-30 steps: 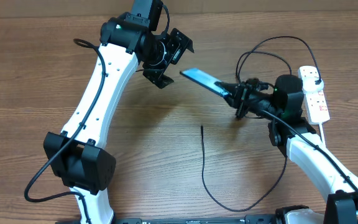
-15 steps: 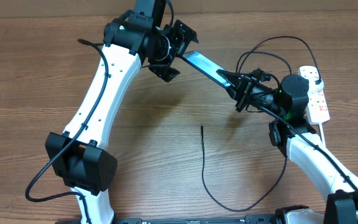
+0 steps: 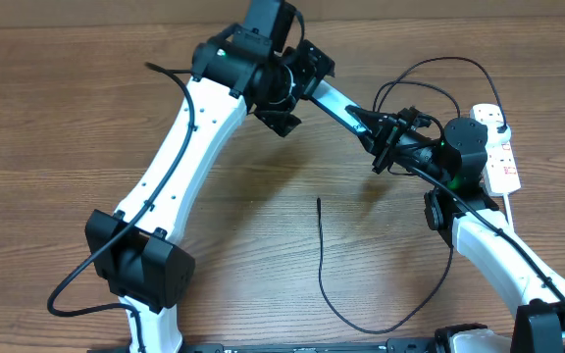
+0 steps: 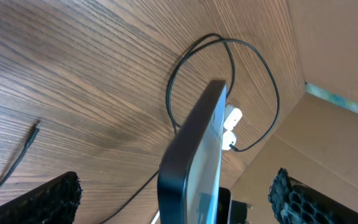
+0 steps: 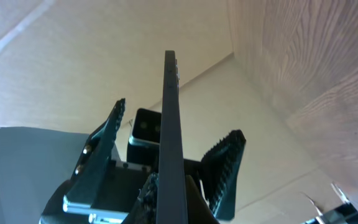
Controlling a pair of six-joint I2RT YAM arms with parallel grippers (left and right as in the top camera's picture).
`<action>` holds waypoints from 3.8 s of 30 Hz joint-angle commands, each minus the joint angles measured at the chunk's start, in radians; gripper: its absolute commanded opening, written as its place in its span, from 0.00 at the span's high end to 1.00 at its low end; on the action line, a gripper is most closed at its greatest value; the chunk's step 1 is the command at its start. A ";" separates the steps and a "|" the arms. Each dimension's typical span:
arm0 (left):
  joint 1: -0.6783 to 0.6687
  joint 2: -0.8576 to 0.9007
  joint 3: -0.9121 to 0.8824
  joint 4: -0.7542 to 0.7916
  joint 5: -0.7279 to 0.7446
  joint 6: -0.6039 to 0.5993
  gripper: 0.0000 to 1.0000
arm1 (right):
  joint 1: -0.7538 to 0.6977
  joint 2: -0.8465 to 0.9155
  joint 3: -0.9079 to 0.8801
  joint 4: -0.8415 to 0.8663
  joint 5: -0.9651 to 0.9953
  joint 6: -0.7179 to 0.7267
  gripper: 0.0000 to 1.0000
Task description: Plug charger to phone and switch on socket
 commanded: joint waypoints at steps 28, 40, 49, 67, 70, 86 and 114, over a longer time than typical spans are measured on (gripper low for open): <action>-0.021 -0.010 0.010 0.024 -0.068 -0.130 0.22 | 0.005 -0.006 0.023 0.071 0.066 0.138 0.96; -0.028 -0.005 0.003 0.039 -0.094 -0.130 0.27 | 0.005 -0.006 0.023 0.071 0.047 0.138 0.96; -0.043 0.033 0.003 0.091 -0.093 -0.129 0.31 | 0.005 -0.006 0.023 0.071 0.041 0.138 0.96; -0.039 0.040 0.003 0.079 -0.084 0.030 0.00 | 0.005 -0.006 0.023 0.070 0.041 0.138 0.96; -0.039 0.040 0.003 0.083 -0.081 0.029 0.01 | 0.005 -0.006 0.023 0.070 0.041 0.138 0.96; -0.038 0.040 -0.085 0.215 0.020 0.010 0.00 | 0.005 -0.006 0.023 0.070 0.041 0.138 0.96; -0.027 0.039 -0.097 0.312 0.076 0.010 0.00 | 0.005 -0.006 0.023 0.064 0.124 0.138 0.96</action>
